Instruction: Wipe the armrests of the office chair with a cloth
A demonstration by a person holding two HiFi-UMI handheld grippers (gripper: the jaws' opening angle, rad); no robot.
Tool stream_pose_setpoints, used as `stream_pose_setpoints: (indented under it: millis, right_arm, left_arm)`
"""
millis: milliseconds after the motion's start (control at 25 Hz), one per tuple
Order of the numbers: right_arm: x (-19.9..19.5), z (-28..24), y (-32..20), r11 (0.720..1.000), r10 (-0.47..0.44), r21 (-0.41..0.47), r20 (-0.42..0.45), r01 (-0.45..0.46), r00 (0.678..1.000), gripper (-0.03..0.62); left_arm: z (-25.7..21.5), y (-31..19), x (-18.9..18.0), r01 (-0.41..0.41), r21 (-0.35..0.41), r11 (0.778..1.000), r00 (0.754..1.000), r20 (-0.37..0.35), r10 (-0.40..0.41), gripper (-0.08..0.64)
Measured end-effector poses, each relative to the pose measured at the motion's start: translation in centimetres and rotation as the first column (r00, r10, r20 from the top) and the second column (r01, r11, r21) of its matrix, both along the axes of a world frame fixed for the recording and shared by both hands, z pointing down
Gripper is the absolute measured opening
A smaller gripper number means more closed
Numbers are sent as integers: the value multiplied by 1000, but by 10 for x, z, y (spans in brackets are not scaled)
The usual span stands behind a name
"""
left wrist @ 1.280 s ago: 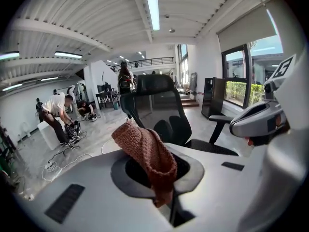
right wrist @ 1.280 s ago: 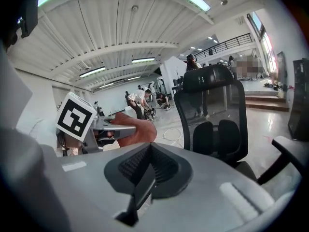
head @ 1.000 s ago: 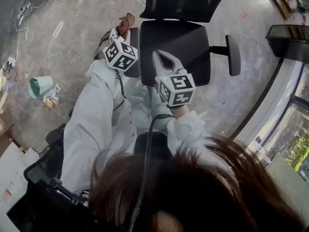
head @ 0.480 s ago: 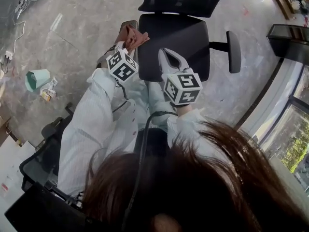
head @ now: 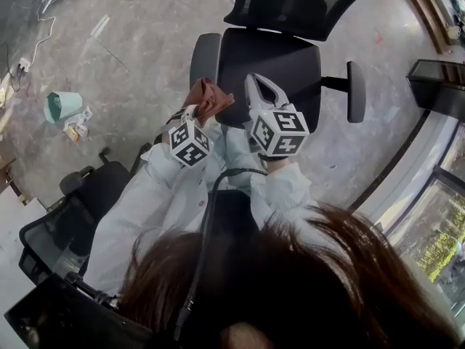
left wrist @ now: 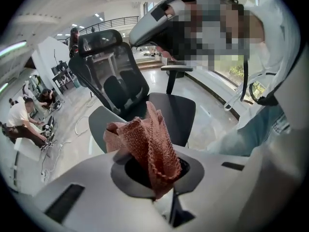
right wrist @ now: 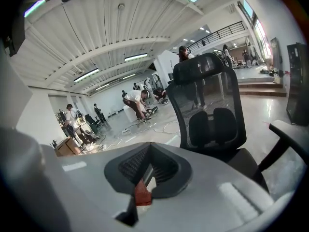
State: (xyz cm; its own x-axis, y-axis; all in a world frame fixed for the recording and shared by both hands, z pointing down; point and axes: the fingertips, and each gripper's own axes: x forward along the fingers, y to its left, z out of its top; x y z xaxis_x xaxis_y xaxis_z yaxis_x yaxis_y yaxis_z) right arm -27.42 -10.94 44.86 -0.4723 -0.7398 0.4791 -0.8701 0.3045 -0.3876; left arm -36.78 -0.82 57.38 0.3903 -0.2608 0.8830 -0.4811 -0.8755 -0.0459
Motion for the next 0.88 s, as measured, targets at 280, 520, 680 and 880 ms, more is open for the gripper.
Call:
stream_pose_setpoints:
  millis: [280,520,680,880]
  right_arm:
    - [-2,6,3,1000,-6,-17,-4,6,1000,0]
    - [9,24,6,998,23,-65,-23,-25,999,0]
    - [17,33,6,996,28,-79,-36,-30,999,0]
    - [27,47,12,991,64,-113,-37,-68,997,0]
  left_arm:
    - [-1,-40,2,54,55,997,998,-27,-53,37]
    - [14,-123,3,37,85,996,999,5,-38,37]
    - [25,-182,5,49,97,994,999,6,-50,37]
    - [32,-224,13,87,89,992,996,5,-88,37]
